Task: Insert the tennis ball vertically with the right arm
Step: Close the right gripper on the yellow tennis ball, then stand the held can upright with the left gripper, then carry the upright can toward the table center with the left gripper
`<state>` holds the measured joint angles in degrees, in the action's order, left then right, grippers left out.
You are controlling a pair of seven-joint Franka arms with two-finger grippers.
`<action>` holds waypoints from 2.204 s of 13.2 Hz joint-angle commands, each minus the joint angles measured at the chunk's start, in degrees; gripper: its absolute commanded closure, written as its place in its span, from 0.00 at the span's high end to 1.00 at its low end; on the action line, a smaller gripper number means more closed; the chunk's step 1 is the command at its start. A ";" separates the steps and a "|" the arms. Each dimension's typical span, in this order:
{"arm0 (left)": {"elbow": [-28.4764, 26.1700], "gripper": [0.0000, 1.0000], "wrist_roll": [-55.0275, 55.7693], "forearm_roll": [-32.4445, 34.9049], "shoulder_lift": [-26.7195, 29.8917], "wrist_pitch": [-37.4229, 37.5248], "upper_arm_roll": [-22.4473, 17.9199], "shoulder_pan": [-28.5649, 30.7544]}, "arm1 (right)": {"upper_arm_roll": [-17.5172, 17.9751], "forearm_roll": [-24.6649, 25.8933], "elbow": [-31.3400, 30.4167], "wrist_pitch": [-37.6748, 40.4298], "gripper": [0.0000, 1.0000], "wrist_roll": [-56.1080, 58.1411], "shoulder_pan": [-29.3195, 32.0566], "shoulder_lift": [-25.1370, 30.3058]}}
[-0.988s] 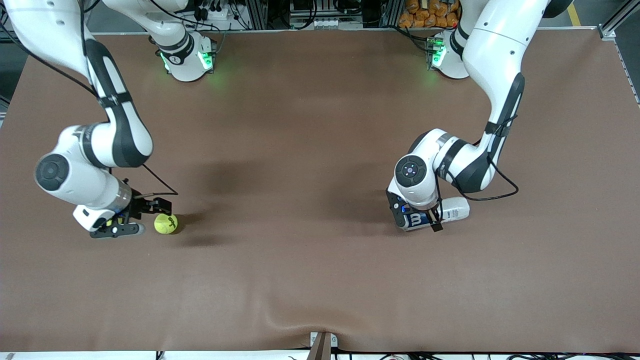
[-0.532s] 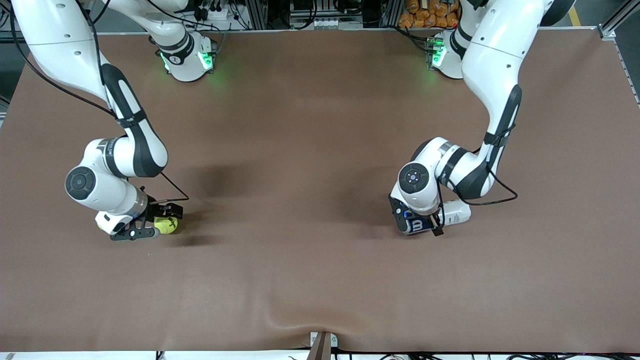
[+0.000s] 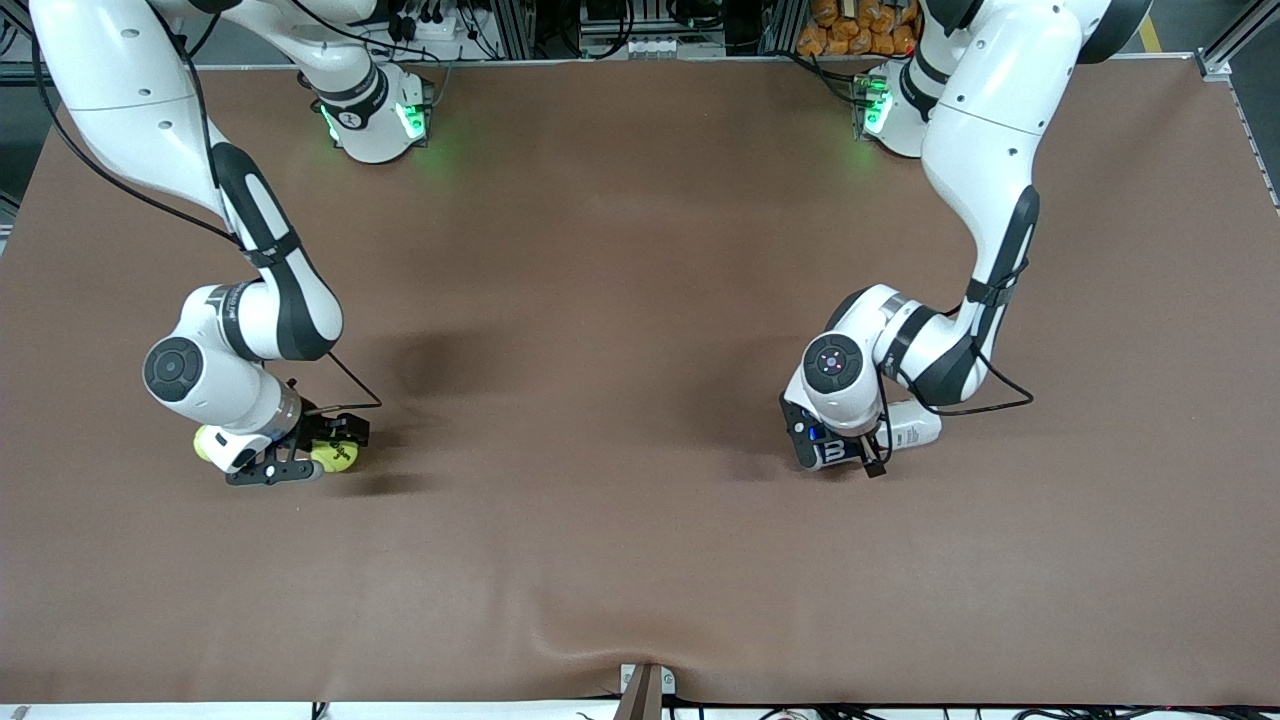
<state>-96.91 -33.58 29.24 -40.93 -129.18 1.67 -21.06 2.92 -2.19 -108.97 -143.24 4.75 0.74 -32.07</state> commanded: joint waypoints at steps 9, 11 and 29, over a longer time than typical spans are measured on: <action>-1.09 0.71 -0.78 0.20 -0.91 -2.83 -0.79 -0.03 | -0.02 0.17 0.24 -5.21 1.00 -0.35 0.58 -2.91; -1.09 0.63 -0.87 0.20 -0.65 -2.83 -0.79 -0.29 | -0.11 0.08 0.33 -6.60 1.00 -0.88 0.67 -3.00; 7.77 0.62 9.39 -22.83 5.07 0.16 5.35 -2.14 | -0.20 -0.10 0.42 1.88 0.24 -2.37 0.41 4.98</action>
<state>-91.28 -27.20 7.42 -36.35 -130.12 5.82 -23.31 2.28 -2.19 -107.63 -147.04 1.73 0.90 -32.85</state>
